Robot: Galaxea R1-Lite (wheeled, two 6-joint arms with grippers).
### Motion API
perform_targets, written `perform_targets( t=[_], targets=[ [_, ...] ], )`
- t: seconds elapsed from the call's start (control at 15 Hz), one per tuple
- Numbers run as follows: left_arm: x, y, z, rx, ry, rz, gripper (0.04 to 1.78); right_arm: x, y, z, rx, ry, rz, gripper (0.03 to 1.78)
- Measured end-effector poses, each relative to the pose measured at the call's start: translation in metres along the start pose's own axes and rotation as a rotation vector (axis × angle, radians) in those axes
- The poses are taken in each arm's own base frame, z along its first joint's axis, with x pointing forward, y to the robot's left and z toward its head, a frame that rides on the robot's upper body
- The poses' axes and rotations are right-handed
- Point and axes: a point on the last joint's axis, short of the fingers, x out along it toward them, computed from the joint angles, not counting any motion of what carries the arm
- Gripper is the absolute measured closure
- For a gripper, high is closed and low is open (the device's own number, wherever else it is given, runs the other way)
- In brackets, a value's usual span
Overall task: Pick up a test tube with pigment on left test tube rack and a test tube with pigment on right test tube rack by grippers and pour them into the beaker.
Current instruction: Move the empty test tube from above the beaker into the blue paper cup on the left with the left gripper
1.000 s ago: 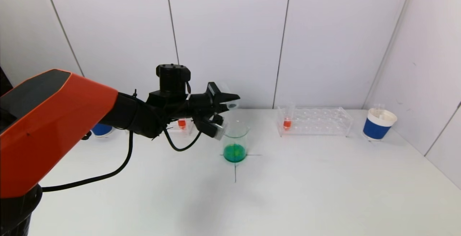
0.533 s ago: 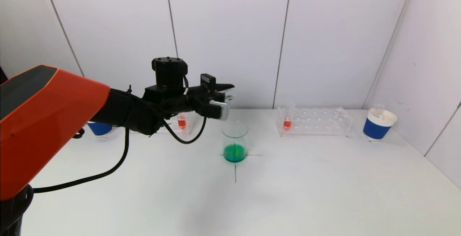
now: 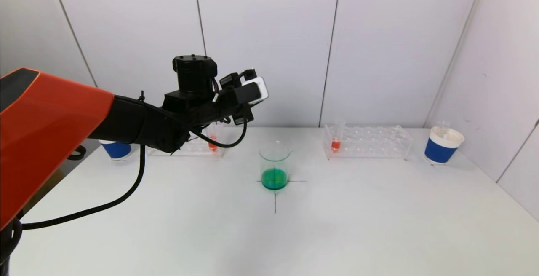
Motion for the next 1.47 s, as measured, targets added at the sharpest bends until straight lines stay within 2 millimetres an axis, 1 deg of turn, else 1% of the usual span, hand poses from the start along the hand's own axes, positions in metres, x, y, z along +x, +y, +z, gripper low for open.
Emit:
perform_targets(
  t=[0.07, 0.2, 0.47, 0.73, 0.93, 1.2, 1.47],
  targets=[
    [-0.002, 0.005, 0.002, -0.059, 0.025, 0.034, 1.38, 0.000, 0.000, 0.000, 0.000, 0.000, 0.000, 0.05],
    [-0.004, 0.022, 0.006, -0.123, 0.076, 0.138, 1.38, 0.000, 0.000, 0.000, 0.000, 0.000, 0.000, 0.05],
    [-0.012, 0.052, 0.006, -0.279, 0.123, 0.301, 1.38, 0.000, 0.000, 0.000, 0.000, 0.000, 0.000, 0.05],
    [-0.029, 0.078, -0.004, -0.474, 0.245, 0.469, 1.38, 0.000, 0.000, 0.000, 0.000, 0.000, 0.000, 0.05],
    [-0.048, 0.101, -0.025, -0.545, 0.277, 0.564, 1.38, 0.000, 0.000, 0.000, 0.000, 0.000, 0.000, 0.05],
    [-0.077, 0.121, -0.062, -0.622, 0.345, 0.664, 1.38, 0.000, 0.000, 0.000, 0.000, 0.000, 0.000, 0.05],
    [-0.107, 0.128, -0.104, -0.700, 0.439, 0.748, 1.38, 0.000, 0.000, 0.000, 0.000, 0.000, 0.000, 0.05]
  ],
)
